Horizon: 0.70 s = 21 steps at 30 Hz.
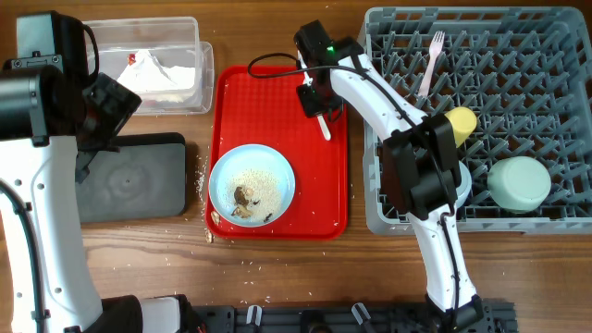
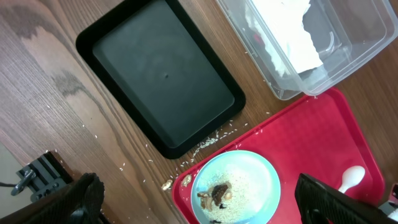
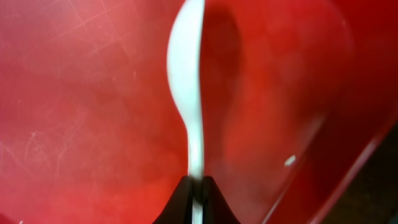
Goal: Sort waste into correct bins and load items into the dishwasher rack
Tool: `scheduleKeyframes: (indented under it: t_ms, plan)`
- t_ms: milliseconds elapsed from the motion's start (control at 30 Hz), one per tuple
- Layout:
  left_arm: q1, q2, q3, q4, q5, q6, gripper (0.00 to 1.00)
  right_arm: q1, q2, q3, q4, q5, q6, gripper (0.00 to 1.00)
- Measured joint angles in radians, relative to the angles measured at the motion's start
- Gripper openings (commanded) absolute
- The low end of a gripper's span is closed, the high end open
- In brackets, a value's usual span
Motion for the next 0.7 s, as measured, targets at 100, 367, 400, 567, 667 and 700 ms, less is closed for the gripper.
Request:
scheduleKeyframes:
  t_ms: [100,367,400,567,667,700]
  plan:
    - [0.0,0.0,0.0,0.0,0.0,0.0,1.0,-0.026,-0.035,0.003,-0.011,0.0,0.006,0.05]
    - [0.0,0.0,0.0,0.0,0.0,0.0,1.0,-0.268,-0.289,0.026,-0.031,-0.043,0.002,0.09]
    - [0.0,0.0,0.0,0.0,0.0,0.0,1.0,-0.316,-0.313,0.031,-0.037,-0.103,-0.016,0.14]
    - [0.0,0.0,0.0,0.0,0.0,0.0,1.0,-0.373,-0.325,0.028,-0.071,-0.356,-0.12,0.34]
    - [0.0,0.0,0.0,0.0,0.0,0.0,1.0,-0.275,-0.324,0.025,-0.046,-0.353,-0.139,0.56]
    - [0.0,0.0,0.0,-0.001,0.0,0.0,1.0,-0.227,-0.324,0.02,-0.014,-0.323,-0.129,0.56]
